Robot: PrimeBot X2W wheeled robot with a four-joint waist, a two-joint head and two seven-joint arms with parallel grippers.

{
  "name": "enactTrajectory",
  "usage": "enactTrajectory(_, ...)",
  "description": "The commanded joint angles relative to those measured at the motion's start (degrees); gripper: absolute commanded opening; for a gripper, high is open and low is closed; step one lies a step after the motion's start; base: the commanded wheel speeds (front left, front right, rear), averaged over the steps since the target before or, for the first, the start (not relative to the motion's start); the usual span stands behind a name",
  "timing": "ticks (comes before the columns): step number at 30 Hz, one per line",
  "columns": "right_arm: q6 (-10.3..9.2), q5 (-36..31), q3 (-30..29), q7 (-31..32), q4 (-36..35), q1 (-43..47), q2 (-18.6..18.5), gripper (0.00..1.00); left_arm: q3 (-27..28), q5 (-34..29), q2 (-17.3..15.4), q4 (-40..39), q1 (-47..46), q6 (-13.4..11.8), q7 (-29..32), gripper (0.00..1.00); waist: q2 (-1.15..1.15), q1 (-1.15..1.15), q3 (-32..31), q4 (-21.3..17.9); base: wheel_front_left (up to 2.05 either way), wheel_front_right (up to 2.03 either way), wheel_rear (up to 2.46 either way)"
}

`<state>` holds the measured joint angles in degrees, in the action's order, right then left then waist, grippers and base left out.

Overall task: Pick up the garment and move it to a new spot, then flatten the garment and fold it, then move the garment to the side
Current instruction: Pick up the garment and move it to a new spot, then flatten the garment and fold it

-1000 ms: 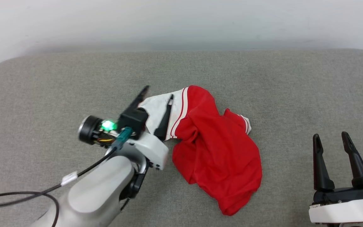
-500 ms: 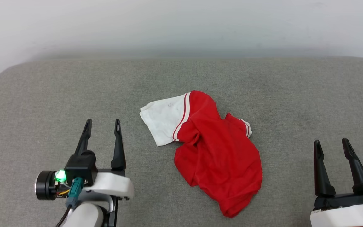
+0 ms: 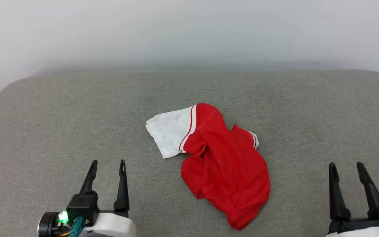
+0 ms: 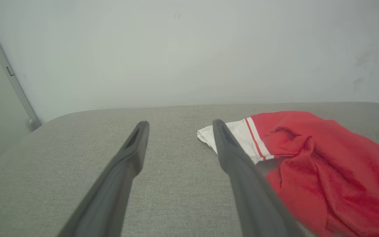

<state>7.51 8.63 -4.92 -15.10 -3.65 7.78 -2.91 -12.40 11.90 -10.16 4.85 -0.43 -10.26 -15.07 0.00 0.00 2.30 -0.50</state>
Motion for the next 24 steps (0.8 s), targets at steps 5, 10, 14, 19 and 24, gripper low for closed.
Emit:
enactTrajectory(5,-0.04,1.1,-0.1,-0.1,0.3,2.2,0.1,1.0,3.3,-2.9,1.8,0.5,3.0,3.5,-0.1,1.0,0.0,0.0,-1.1,-0.1,0.0,0.0,0.0)
enactTrajectory(10,-0.04,1.5,-0.2,-0.1,0.4,3.2,0.1,1.0,5.3,-4.5,3.1,0.6,4.5,5.4,-0.1,1.0,0.0,0.0,-1.5,0.0,0.0,0.0,0.0)
enactTrajectory(14,-0.04,1.8,-0.1,-0.1,0.4,3.2,0.1,1.0,6.5,-5.5,4.1,0.8,4.9,6.4,-0.1,1.0,0.0,0.0,-1.6,0.1,0.0,0.0,0.0)
enactTrajectory(19,-0.04,1.8,0.1,-0.1,0.3,3.1,0.1,1.0,7.4,-6.3,4.7,1.1,5.0,7.3,-0.1,1.0,0.0,0.0,-1.6,0.2,0.0,0.0,0.0)
enactTrajectory(24,-0.04,1.5,0.1,-0.1,0.1,3.0,0.1,1.0,8.5,-7.2,5.3,1.4,4.5,8.2,-0.1,1.0,0.0,0.0,-1.5,0.3,0.0,0.0,0.0)
